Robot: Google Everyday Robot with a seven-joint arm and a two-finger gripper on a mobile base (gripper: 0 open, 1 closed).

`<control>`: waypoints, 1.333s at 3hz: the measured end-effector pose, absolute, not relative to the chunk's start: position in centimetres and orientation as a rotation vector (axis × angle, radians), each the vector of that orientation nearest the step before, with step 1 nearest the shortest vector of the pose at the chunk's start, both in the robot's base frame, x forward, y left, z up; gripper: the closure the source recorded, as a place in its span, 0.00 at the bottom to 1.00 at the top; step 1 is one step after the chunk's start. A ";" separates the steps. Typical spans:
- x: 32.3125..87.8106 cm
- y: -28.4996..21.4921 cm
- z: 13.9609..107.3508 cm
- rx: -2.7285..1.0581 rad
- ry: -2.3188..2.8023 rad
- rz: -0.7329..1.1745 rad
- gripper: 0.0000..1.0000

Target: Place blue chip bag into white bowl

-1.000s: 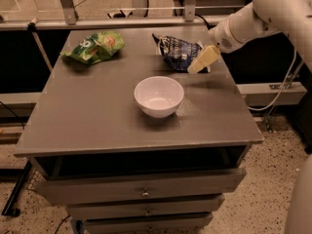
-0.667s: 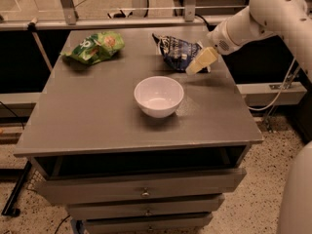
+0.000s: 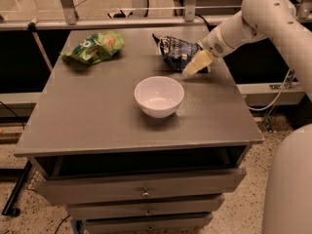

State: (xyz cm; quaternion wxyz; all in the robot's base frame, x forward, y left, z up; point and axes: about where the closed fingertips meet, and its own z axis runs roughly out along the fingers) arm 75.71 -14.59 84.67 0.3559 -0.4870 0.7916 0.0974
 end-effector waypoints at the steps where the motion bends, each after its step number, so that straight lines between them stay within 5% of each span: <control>1: 76.1 -14.4 83.9 -1.259 2.063 0.266 0.25; 4: 74.3 -13.4 88.6 -1.330 1.919 0.294 0.96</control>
Offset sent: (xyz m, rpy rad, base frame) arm 0.0057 -0.0062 -0.0054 0.1300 0.0453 0.0064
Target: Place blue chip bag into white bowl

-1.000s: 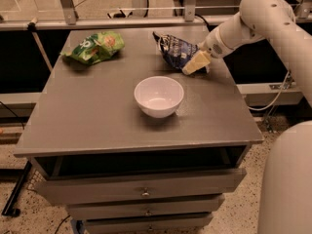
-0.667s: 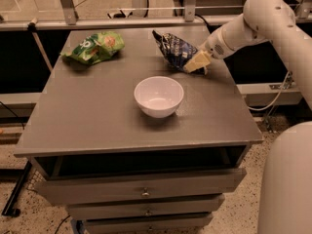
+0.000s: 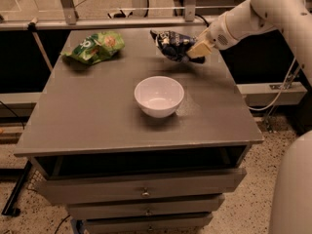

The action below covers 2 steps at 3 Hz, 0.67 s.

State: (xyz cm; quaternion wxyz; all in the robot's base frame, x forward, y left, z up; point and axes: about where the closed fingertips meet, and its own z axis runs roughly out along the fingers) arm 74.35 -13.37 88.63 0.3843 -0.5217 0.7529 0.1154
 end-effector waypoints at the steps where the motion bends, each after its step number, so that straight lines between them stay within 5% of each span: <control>1: 72.4 -12.4 91.6 -1.446 1.858 0.196 1.00; 2: 70.2 -11.3 93.4 -1.547 1.802 0.132 1.00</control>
Offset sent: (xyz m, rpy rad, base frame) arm -0.0729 0.0307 0.0775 -0.2519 -0.1699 0.2066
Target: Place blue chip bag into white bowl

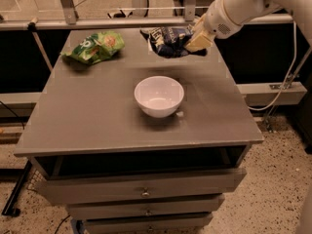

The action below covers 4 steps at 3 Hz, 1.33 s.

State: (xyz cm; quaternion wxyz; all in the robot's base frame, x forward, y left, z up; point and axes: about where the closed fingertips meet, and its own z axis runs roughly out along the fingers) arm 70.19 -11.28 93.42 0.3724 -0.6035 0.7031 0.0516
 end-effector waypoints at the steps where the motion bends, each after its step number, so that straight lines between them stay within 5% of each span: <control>1: 66.8 -10.0 95.4 -1.675 1.712 0.082 1.00; 4: 60.6 -7.2 97.1 -1.908 1.506 0.109 1.00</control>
Offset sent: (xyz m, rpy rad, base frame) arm -0.0778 0.0225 0.0489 -0.1492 -0.1111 0.2163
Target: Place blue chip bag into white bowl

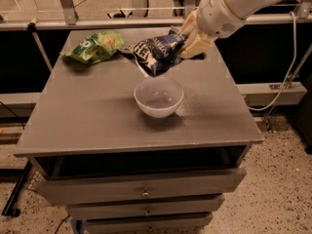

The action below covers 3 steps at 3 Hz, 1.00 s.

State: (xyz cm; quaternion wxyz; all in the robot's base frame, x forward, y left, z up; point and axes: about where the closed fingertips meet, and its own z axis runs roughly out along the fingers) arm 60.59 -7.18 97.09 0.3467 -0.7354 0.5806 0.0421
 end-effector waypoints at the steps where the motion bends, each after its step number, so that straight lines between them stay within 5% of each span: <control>1: 59.3 -6.3 96.9 -1.934 1.487 0.144 1.00; 3: 57.4 -3.9 95.9 -1.942 1.508 0.215 1.00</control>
Offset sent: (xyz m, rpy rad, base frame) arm -0.0379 0.0349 -0.0089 0.0364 0.0930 0.0584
